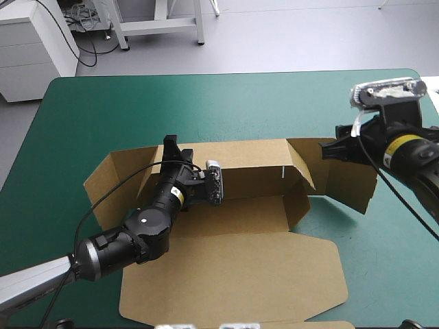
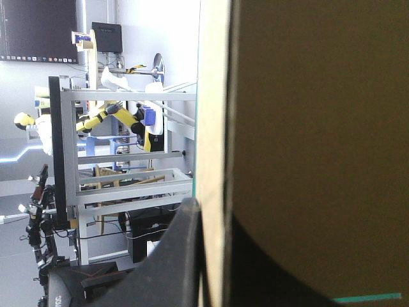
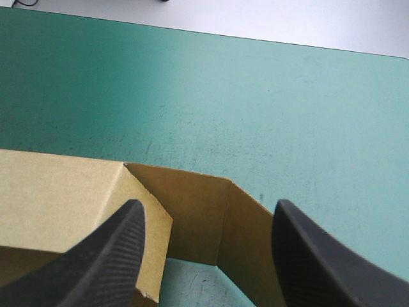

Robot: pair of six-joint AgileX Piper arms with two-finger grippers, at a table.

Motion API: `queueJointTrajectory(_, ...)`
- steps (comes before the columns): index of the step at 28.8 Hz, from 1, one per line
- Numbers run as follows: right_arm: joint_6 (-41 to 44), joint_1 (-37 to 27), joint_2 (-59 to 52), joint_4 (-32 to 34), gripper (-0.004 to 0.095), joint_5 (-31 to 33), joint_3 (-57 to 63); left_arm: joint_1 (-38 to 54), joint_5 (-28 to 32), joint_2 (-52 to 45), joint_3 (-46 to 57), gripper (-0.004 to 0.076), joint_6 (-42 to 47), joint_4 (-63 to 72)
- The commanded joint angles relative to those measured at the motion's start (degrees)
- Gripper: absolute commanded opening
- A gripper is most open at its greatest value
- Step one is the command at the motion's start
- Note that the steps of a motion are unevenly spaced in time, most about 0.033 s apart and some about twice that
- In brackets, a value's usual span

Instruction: Fold the box

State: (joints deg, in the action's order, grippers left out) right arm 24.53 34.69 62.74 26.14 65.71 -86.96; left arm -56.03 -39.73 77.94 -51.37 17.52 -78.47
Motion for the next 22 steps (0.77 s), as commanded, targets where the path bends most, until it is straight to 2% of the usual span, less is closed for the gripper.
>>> queueJointTrajectory(1,-2.67,-0.18,5.37,3.14,0.0541,2.36,-8.72,-0.91,-0.05,-1.12,-0.41,-0.0008,1.51,1.76)
queueJointTrajectory(5,-6.26,-4.83,13.14,-0.16,0.0541,5.1,-18.01,-0.91,-0.17,-1.12,-0.41,-0.0008,1.51,1.66)
queueJointTrajectory(8,-11.7,-11.7,17.58,-9.92,0.0541,5.1,-22.99,-0.91,-0.17,-1.12,-0.41,-0.0008,1.51,1.66)
queueJointTrajectory(10,-17.11,-17.1,20.88,-19.91,0.0541,5.46,-25.8,-0.91,0.44,-1.12,-0.41,-0.0008,1.51,1.66)
queueJointTrajectory(15,-23.83,-25.36,28.16,-33.46,0.0541,5.98,-28.26,-0.91,3.37,-1.12,-0.41,-0.0008,1.02,1.41)
queueJointTrajectory(17,-25.73,-26.39,30.28,-35.95,0.0541,5.98,-28.16,-0.91,4.63,-1.12,-0.41,-0.0008,0.94,0.28)
queueJointTrajectory(22,-28.44,-26.38,34.72,-36.17,0.0541,5.98,-28.16,-0.91,5.01,-1.12,-0.41,-0.0008,0.94,-1.81)
